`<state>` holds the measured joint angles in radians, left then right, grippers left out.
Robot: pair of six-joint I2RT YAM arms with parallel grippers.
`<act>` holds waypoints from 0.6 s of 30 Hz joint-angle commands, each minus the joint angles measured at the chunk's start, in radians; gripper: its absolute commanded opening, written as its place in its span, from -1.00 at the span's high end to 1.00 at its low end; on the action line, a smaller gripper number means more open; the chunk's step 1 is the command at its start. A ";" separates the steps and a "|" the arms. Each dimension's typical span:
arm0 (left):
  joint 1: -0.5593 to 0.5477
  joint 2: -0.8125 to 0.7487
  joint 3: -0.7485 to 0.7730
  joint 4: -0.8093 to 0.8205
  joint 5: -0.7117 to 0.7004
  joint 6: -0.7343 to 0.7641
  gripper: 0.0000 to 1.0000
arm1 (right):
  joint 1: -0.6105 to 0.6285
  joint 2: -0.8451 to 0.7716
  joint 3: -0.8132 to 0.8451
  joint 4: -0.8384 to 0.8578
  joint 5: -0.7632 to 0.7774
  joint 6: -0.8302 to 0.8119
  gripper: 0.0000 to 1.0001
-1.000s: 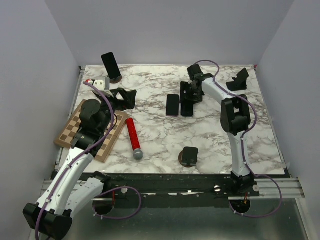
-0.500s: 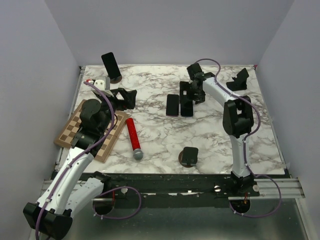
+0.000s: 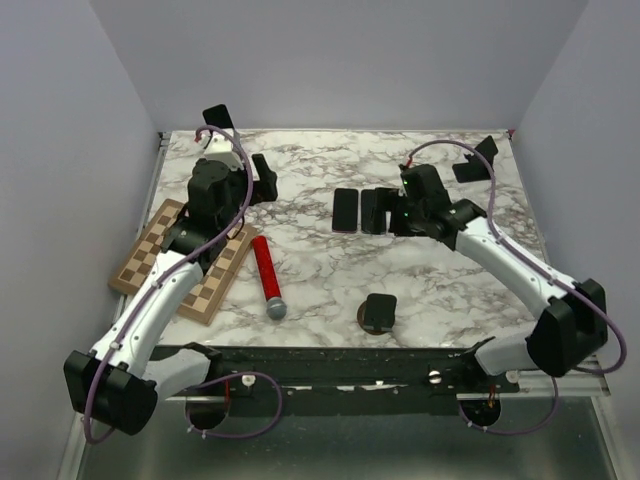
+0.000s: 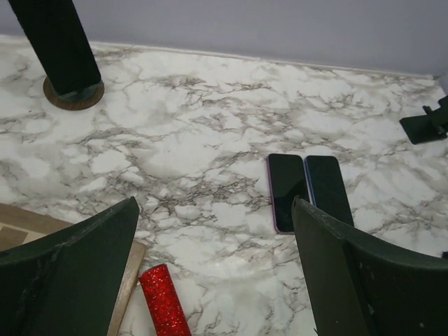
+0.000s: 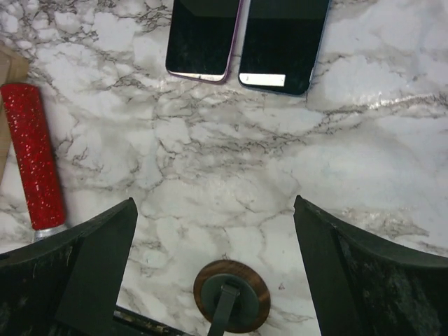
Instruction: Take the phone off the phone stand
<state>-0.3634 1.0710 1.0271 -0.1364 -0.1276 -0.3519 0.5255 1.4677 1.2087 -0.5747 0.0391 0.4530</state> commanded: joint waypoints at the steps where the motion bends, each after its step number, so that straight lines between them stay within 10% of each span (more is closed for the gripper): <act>1: 0.043 0.048 0.062 -0.139 -0.086 -0.063 -0.97 | -0.010 -0.188 -0.126 0.122 0.000 0.055 -1.00; 18: 0.330 0.712 0.674 -0.398 0.083 -0.075 -0.98 | -0.010 -0.605 -0.286 0.105 0.012 0.067 -1.00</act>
<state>-0.0547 1.6821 1.5642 -0.4446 -0.0723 -0.4393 0.5167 0.9005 0.9470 -0.4503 0.0402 0.5091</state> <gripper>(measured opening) 0.987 0.998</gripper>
